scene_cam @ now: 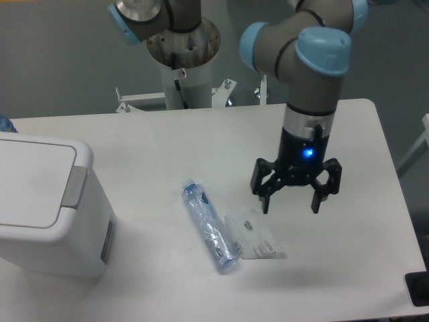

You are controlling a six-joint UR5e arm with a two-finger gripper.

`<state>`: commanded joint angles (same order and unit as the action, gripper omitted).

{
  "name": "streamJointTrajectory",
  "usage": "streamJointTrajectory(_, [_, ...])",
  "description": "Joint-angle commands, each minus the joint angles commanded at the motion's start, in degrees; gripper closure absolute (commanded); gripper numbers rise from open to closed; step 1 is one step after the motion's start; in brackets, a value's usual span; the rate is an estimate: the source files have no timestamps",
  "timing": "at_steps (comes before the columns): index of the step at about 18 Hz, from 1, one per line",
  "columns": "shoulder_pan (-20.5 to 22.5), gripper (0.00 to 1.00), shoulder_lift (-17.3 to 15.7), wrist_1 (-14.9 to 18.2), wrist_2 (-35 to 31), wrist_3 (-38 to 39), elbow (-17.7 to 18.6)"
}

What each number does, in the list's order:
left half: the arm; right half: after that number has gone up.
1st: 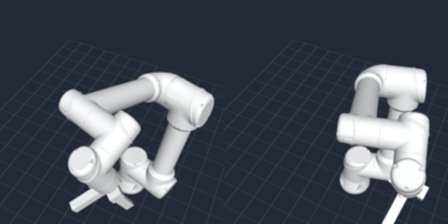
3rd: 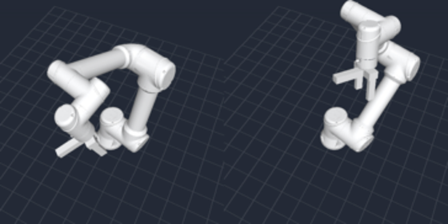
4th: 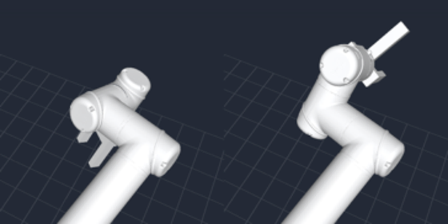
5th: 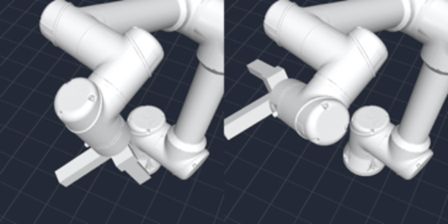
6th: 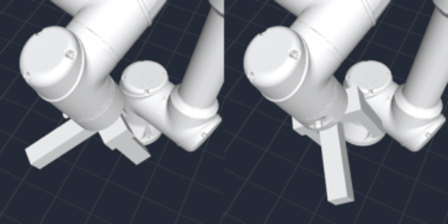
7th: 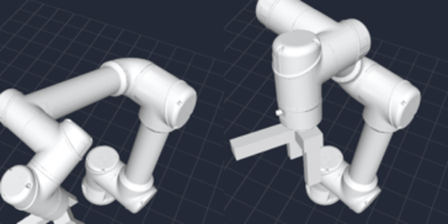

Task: Open the trash can
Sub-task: 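Move the open gripper across the table toward the white trash can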

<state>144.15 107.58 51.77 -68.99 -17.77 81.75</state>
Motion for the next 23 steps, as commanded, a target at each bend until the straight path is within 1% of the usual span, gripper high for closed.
streamJointTrajectory(5, [-4.31, 0.0, -1.14, 0.0, 0.26, 2.03, -0.1])
streamJointTrajectory(11, [-7.48, 0.0, -1.67, 0.09, 0.26, 4.58, -0.01])
streamJointTrajectory(18, [-7.92, 0.0, -2.2, 0.09, 0.26, 5.46, 0.61])
streamJointTrajectory(21, [-8.71, 0.0, -2.2, 0.18, 0.26, 5.55, 0.61])
streamJointTrajectory(23, [-9.76, 0.0, -2.11, 0.18, 0.18, 7.56, 0.61])
